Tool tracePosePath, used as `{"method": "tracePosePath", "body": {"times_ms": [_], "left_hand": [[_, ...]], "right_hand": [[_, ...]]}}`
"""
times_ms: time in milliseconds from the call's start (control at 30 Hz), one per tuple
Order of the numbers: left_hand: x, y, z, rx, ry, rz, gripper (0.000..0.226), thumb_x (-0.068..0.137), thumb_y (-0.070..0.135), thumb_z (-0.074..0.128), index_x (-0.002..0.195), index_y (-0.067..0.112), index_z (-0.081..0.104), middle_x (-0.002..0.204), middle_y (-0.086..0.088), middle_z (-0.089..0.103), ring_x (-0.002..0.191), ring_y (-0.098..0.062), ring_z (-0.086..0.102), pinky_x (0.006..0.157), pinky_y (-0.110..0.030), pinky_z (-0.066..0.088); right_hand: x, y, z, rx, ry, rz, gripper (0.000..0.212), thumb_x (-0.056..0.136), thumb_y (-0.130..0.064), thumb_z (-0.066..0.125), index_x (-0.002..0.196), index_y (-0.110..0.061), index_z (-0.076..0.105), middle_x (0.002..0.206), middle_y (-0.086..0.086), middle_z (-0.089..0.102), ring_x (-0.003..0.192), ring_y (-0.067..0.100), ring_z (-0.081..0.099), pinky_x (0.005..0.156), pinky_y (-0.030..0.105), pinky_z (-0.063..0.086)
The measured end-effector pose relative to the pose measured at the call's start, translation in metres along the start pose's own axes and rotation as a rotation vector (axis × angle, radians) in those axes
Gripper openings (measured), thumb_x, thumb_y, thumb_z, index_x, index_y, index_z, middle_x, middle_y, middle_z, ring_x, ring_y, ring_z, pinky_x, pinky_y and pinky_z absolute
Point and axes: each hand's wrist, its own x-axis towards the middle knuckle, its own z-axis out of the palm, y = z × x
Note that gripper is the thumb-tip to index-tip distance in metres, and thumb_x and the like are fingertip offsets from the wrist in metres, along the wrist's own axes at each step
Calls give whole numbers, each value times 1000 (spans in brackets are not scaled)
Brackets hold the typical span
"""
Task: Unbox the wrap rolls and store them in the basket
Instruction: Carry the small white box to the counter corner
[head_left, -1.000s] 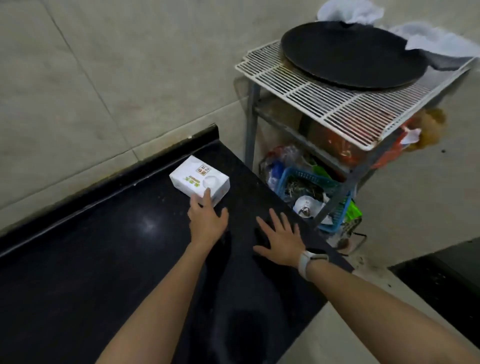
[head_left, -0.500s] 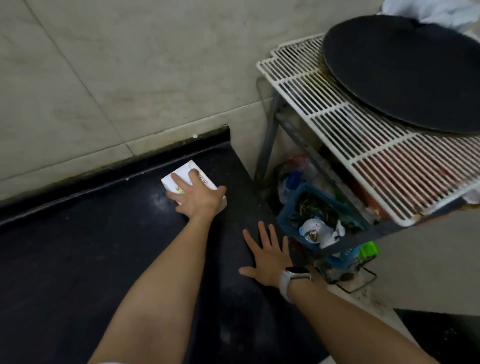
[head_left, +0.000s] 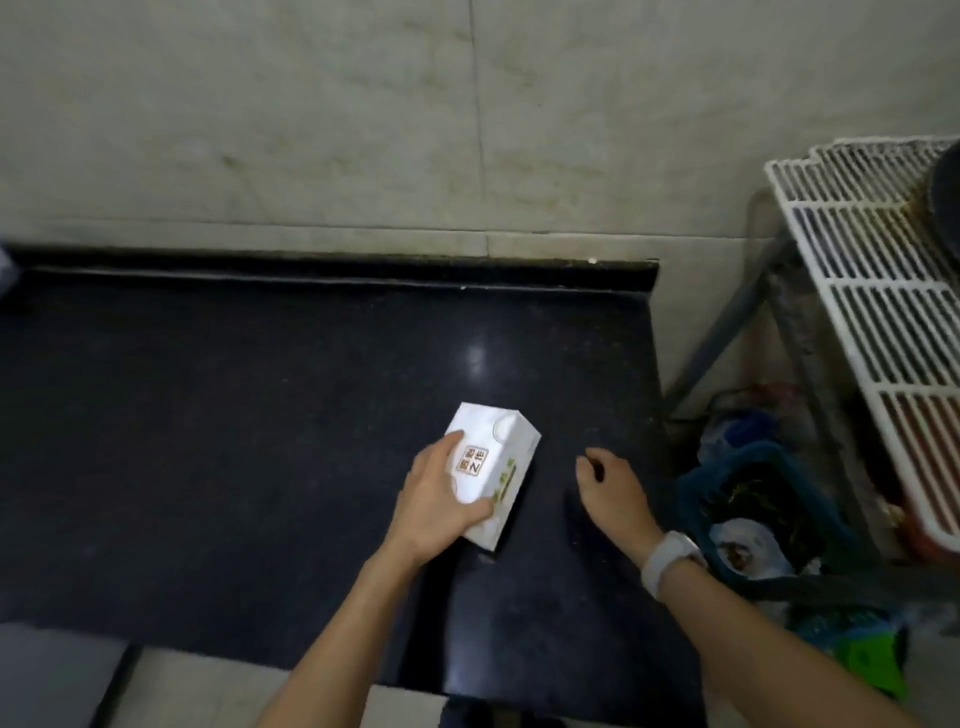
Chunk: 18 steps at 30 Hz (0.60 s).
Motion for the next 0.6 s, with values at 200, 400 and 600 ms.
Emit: {"method": "tracePosePath", "body": {"times_ms": [200, 400, 600], "left_hand": [[-87, -66, -67, 367, 39, 165, 93, 52, 46, 62, 137, 39, 23, 145, 11, 23, 123, -16, 33, 102, -30, 26], [-160, -156, -141, 416, 285, 71, 90, 56, 51, 60, 138, 39, 25, 148, 10, 24, 129, -14, 27, 99, -26, 18], [-225, -276, -256, 317, 508, -295, 68, 81, 41, 59, 140, 29, 28, 153, -1, 21, 138, -22, 20, 110, -39, 19]], "right_hand": [[-41, -98, 47, 363, -723, -9, 55, 87, -48, 47, 136, -33, 29, 125, 2, 51, 101, 15, 57, 73, 25, 50], [-108, -172, 163, 161, -998, -126, 45, 87, -31, 54, 129, -32, 40, 105, 1, 64, 85, 14, 61, 61, 25, 50], [-183, -244, 313, 244, -821, -224, 51, 86, -30, 55, 132, -30, 32, 122, 1, 58, 84, 13, 63, 54, 26, 51]]}}
